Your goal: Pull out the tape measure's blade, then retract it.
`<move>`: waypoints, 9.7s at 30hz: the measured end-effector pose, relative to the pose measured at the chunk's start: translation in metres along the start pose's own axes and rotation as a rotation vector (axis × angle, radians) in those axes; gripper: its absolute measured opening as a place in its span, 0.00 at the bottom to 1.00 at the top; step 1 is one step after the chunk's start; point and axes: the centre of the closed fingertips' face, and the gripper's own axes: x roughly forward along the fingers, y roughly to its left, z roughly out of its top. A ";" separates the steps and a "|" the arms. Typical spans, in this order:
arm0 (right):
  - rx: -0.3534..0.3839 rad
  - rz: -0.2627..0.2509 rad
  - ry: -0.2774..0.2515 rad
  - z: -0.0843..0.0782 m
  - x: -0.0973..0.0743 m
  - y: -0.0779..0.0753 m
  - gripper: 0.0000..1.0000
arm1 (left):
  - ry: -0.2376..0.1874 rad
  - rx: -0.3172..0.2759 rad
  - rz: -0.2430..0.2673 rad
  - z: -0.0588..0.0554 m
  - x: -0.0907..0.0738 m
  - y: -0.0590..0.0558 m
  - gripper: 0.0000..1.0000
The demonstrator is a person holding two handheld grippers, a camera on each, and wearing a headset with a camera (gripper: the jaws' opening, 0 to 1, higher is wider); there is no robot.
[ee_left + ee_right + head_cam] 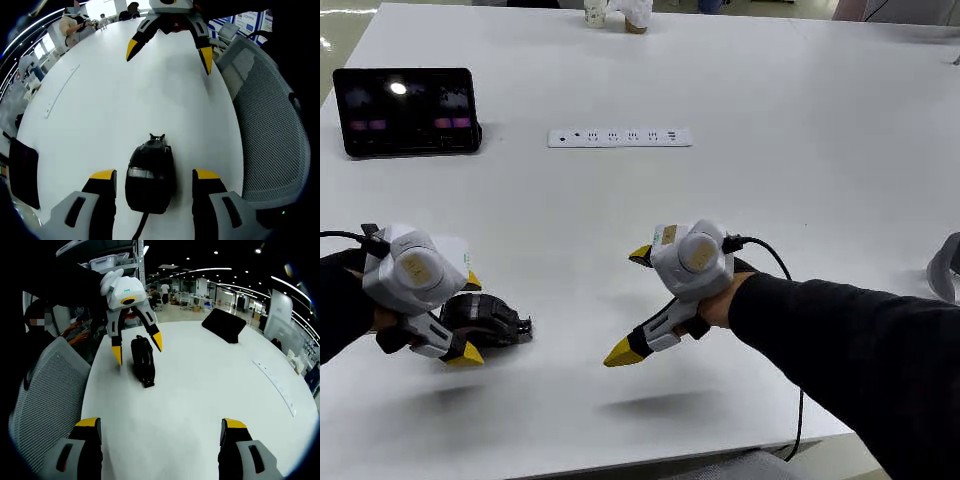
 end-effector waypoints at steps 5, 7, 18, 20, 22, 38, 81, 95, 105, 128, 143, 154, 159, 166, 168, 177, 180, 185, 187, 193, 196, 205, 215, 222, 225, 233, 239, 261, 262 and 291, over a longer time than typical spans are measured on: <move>-0.016 0.015 0.002 0.007 0.009 0.000 0.99 | -0.028 -0.006 0.023 0.009 0.002 0.007 0.45; -0.024 0.023 0.009 0.007 0.014 0.001 0.99 | -0.032 -0.011 0.016 0.010 0.004 0.008 0.47; -0.047 0.046 0.028 0.013 0.036 0.002 0.99 | 0.000 0.020 -0.010 0.005 0.011 0.006 0.41; -0.048 0.053 0.027 0.016 0.039 0.003 0.99 | 0.003 0.027 -0.014 0.005 0.012 0.006 0.38; -0.052 0.055 0.028 0.018 0.041 0.003 0.99 | 0.015 0.035 -0.015 0.003 0.014 0.006 0.33; -0.019 0.072 0.006 0.029 0.060 0.008 0.99 | -0.018 0.001 0.000 0.003 0.013 0.005 0.33; -0.201 0.137 0.047 0.036 0.107 0.025 0.41 | -0.047 -0.007 0.022 0.004 0.014 0.008 0.33; -0.202 0.127 0.051 0.039 0.120 0.024 0.20 | -0.056 -0.001 0.024 0.002 0.014 0.011 0.33; -0.205 0.150 0.081 0.034 0.123 0.027 0.11 | -0.050 0.003 0.018 0.002 0.015 0.010 0.33; -0.200 0.151 0.079 0.034 0.121 0.027 0.10 | -0.052 0.001 0.042 0.004 0.013 0.008 0.33; -0.177 0.156 0.098 0.026 0.113 0.024 0.10 | -0.049 -0.010 0.043 0.002 0.015 0.009 0.33; -0.173 0.157 0.102 0.022 0.107 0.023 0.10 | -0.049 -0.010 0.042 0.002 0.015 0.008 0.33; -0.176 0.157 0.107 0.020 0.105 0.021 0.10 | -0.048 -0.010 0.043 0.003 0.015 0.008 0.33; -0.169 0.158 0.112 0.017 0.102 0.019 0.10 | -0.049 -0.011 0.040 0.003 0.015 0.008 0.33; -0.170 0.157 0.112 0.016 0.102 0.019 0.10 | -0.049 -0.011 0.040 0.003 0.014 0.008 0.33; -0.162 0.154 0.115 0.012 0.100 0.017 0.10 | -0.048 -0.012 0.040 0.003 0.015 0.009 0.33; -0.166 0.154 0.123 0.010 0.098 0.017 0.10 | -0.047 -0.011 0.040 0.002 0.015 0.009 0.33; -0.162 0.151 0.126 0.007 0.095 0.016 0.10 | -0.047 -0.010 0.042 0.002 0.015 0.009 0.33; -0.159 0.149 0.125 0.006 0.093 0.015 0.10 | -0.047 -0.009 0.041 0.002 0.015 0.009 0.33; -0.159 0.149 0.129 0.004 0.092 0.015 0.10 | -0.047 -0.009 0.041 0.002 0.015 0.010 0.33; -0.158 0.148 0.129 0.003 0.091 0.014 0.10 | -0.048 -0.010 0.042 0.002 0.015 0.010 0.33; -0.169 0.149 0.135 0.002 0.089 0.014 0.10 | -0.048 -0.007 0.046 0.002 0.016 0.010 0.33; -0.169 0.143 0.146 -0.003 0.083 0.013 0.10 | -0.046 -0.010 0.049 0.002 0.015 0.010 0.33; -0.165 0.139 0.155 -0.007 0.079 0.011 0.10 | -0.047 -0.007 0.049 0.003 0.015 0.009 0.33; -0.162 0.140 0.156 -0.008 0.077 0.011 0.10 | -0.047 -0.006 0.049 0.004 0.014 0.008 0.33; -0.166 0.137 0.161 -0.011 0.074 0.009 0.10 | -0.046 -0.008 0.051 0.003 0.014 0.007 0.33; -0.177 0.133 0.164 -0.013 0.071 0.008 0.10 | -0.045 -0.006 0.052 0.004 0.014 0.007 0.33; -0.173 0.130 0.178 -0.023 0.064 0.003 0.10 | -0.044 -0.009 0.053 0.003 0.015 0.008 0.33; -0.174 0.130 0.178 -0.024 0.063 0.003 0.10 | -0.044 -0.008 0.053 0.003 0.016 0.008 0.33; -0.167 0.132 0.191 -0.035 0.049 0.000 0.10 | -0.046 -0.006 0.057 0.004 0.016 0.007 0.33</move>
